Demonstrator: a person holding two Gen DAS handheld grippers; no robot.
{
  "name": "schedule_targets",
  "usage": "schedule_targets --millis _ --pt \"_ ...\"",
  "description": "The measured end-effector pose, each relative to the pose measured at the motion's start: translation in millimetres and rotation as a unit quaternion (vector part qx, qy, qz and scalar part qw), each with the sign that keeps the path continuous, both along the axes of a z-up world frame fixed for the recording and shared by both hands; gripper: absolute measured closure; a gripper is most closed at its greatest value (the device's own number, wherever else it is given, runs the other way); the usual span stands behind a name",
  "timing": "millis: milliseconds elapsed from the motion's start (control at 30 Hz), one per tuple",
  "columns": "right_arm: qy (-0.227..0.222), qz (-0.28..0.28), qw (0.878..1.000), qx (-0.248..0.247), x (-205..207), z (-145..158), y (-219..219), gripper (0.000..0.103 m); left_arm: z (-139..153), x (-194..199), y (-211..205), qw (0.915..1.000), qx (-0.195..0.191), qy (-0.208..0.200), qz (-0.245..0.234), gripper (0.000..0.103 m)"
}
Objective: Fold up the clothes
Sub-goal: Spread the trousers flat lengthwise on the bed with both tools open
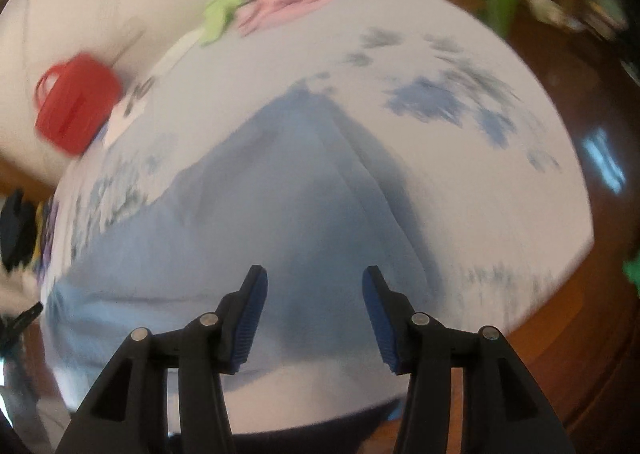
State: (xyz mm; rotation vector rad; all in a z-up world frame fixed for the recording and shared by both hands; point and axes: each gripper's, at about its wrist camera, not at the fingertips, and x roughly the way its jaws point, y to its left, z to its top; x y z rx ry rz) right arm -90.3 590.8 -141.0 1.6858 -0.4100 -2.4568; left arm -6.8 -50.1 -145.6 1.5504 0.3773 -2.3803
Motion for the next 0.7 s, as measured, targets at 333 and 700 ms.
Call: schedule_targets --millis 333,700 --pt "-0.018 0.218 0.976 -0.008 -62.2 -20.3 -14.0 0.054 -60.8 36.6 106.7 0.9966 -0.014 -0.040 0.070 0.052" --pt "-0.014 0.328 0.943 0.050 -119.3 -23.4 -56.7 0.041 -67.1 69.2 115.9 0.9744 -0.030 -0.019 0.222 0.009"
